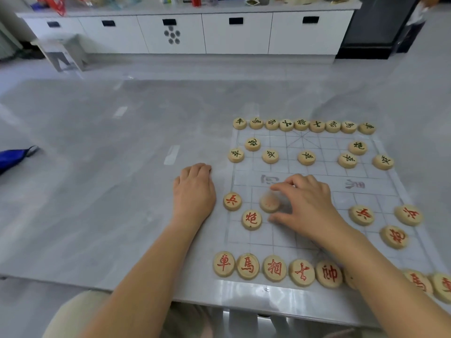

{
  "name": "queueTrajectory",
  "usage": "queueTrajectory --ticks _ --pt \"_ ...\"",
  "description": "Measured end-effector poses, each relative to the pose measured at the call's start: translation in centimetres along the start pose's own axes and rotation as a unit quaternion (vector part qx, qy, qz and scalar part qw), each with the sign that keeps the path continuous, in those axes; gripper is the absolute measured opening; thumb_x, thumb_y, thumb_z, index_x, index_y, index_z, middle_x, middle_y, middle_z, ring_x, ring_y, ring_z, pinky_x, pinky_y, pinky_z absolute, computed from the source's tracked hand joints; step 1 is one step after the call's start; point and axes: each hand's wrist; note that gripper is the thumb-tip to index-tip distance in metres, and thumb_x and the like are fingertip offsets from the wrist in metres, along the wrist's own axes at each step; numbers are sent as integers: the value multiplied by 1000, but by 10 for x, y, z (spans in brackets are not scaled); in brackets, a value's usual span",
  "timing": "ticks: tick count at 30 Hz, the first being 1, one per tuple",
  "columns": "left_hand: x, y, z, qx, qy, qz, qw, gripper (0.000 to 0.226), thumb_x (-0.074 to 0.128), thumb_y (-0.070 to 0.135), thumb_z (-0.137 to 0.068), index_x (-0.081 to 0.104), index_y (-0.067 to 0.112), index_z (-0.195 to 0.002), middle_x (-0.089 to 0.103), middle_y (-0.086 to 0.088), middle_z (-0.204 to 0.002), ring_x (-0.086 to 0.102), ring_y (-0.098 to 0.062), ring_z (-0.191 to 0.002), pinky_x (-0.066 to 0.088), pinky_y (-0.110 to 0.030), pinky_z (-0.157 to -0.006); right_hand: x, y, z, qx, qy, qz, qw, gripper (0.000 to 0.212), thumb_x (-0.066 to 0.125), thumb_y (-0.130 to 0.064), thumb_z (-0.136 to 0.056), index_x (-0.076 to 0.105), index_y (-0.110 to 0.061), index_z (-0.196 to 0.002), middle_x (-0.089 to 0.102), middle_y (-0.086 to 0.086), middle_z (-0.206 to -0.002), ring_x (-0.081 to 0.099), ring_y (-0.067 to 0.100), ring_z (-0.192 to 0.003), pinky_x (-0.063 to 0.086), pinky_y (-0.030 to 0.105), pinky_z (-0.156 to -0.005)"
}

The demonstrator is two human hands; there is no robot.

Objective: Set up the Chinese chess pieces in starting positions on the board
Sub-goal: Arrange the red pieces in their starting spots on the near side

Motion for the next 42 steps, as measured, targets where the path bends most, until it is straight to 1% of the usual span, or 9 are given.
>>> queueTrajectory --ticks 4,10,13,22,26,30,33,37,42 --pt "1 0 0 5 7 -3 1000 32 37 21 -94 54 17 -122 54 1 -128 44 -24 -116 33 -37 -94 0 4 -5 -10 -37 9 999 57 58 -52 -80 38 -42 -133 39 -13 -125 30 14 -118 19 33 -95" --pt "0 0 0 4 3 -6 1000 33 38 21 -93 53 17 -122 53 0 -128 44 -24 -116 33 -37 -93 4 1 -9 -5 -3 36 999 46 54 -50 -79 50 -31 -122 48 -12 -119 36 14 -113 21 34 -94" --pt "1 0 -1 3 4 -7 1000 33 38 21 -92 53 17 -121 54 0 -127 44 -25 -116 33 -38 -93 4 3 -7 5 -7 32 999 50 54 -56 -77 49 -33 -121 48 -12 -117 37 13 -112 22 34 -94" --pt "1 0 0 2 7 -1 1000 33 39 20 -92 53 17 -122 54 0 -127 44 -25 -116 32 -38 -95 8 4 -2 -4 8 30 1000 38 53 -48 -80 54 -31 -114 49 -13 -111 39 12 -107 19 32 -91" --pt "0 0 1 3 13 1 1000 32 41 19 -92 54 16 -120 54 0 -126 45 -25 -115 33 -38 -93 5 2 -3 -3 -6 33 999 47 50 -49 -78 50 -32 -121 48 -13 -117 38 12 -110 19 32 -93" --pt "0 1 1 1 14 0 1000 32 41 19 -91 54 17 -120 54 1 -126 45 -24 -114 33 -37 -93 1 -18 -11 -21 23 -18 999 67 32 -55 -72 45 -29 -132 45 -12 -125 36 12 -117 15 31 -97" --pt "0 2 0 1 15 -2 1000 32 42 18 -89 55 16 -119 55 0 -125 46 -25 -113 33 -37 -91 8 -41 -24 -38 7 -14 999 53 42 -57 -80 51 -30 -125 49 -11 -120 37 12 -115 16 34 -97" --pt "1 2 0 2 19 -1 1000 32 44 17 -87 56 16 -117 56 -1 -124 47 -26 -112 34 -38 -89 22 -60 -38 -30 4 13 999 45 49 -64 -75 59 -29 -100 53 -9 -100 43 15 -101 20 35 -87" --pt "2 1 -1 4 17 -3 1000 33 43 17 -86 56 15 -117 56 0 -123 47 -26 -111 34 -37 -88 29 -61 -43 -43 11 18 999 37 51 -54 -75 58 -30 -102 54 -10 -100 45 15 -100 24 37 -89"
Point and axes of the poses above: each hand's wrist, its own z-axis away from the middle knuckle, its own x-axis out of the palm, y = z × x
